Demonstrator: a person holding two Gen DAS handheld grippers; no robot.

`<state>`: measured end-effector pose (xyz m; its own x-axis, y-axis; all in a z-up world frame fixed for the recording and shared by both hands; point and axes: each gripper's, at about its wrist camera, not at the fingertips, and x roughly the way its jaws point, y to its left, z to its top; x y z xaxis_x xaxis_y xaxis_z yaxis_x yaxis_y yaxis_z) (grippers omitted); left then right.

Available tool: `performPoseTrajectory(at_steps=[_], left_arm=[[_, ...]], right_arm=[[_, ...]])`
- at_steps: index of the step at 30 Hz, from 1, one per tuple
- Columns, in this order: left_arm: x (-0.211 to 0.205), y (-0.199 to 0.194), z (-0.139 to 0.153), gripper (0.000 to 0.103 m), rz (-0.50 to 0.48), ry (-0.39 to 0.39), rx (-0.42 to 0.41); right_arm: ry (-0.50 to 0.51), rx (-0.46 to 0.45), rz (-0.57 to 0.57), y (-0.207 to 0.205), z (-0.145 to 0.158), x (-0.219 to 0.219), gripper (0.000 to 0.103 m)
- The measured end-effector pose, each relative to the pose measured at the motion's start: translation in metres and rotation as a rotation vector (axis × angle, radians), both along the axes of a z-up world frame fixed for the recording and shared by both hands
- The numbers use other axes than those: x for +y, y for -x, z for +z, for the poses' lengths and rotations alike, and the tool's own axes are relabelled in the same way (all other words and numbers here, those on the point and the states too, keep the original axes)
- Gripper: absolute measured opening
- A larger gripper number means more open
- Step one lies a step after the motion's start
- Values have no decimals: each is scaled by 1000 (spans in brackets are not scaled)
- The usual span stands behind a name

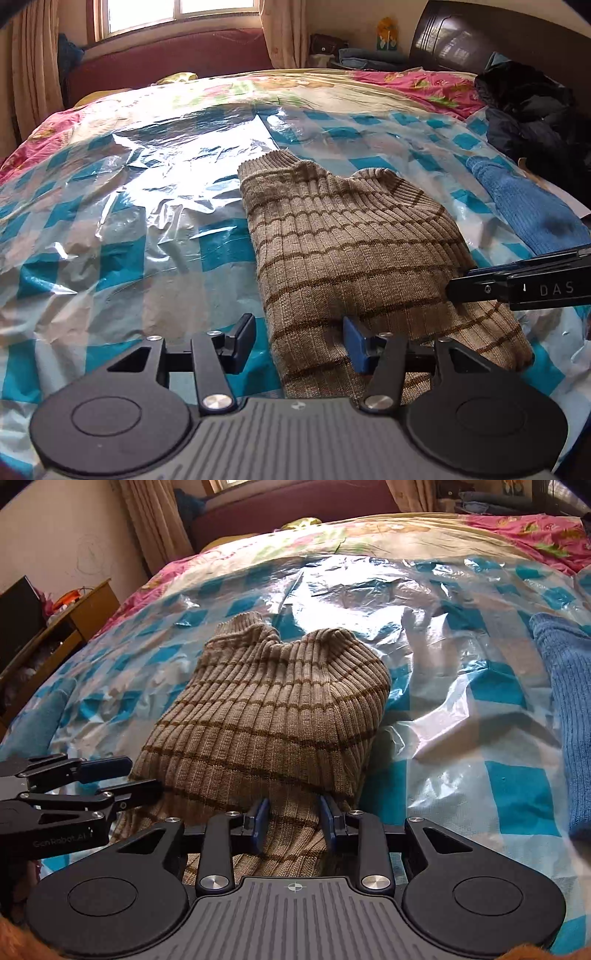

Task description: Fold small clothes

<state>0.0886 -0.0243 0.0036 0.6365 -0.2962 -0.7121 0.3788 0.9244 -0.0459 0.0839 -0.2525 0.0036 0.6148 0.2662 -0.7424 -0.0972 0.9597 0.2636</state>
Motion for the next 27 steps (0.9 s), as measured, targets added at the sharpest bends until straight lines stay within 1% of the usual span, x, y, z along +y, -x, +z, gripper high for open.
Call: performPoseTrajectory(at_steps=[2,4,6,9,12,13,14,15,16,19,25,27], left_arm=[[2,8,9,57,0,1,-23],[5,15,14,57,6,0,-29],[10,22,15,57,17,5,-31],[11,27,5,57,15,-2,7],[6,27,-13,57,15,-48,53],[7,29,-15,57,20,-49,57],[8,30,-14,57,25,-39,57],[10,32,-12,57,26,-29,57],[11,33,-11,57,26,-25,54],[12,38,-5,57,21,-26,44],[8,44,-5,57,16,-35,73],[6,45,-7,58,20,-41,83]], right_arm=[[-1,-33,-16,9,14,1,31],[9,-68,-16,22,26,3,32],[-6,-76,-11,35,31,4,32],[-13,-63,1,52,26,6,32],[68,1,-26,50,4,8,32],[86,24,-48,46,-4,3,33],[65,45,-67,43,-7,-1,35],[18,59,-89,41,-9,-9,34],[-1,52,-103,41,-7,-12,34],[25,28,-105,45,2,-12,34],[36,-17,-65,67,23,7,34],[32,-9,-48,71,24,14,35]])
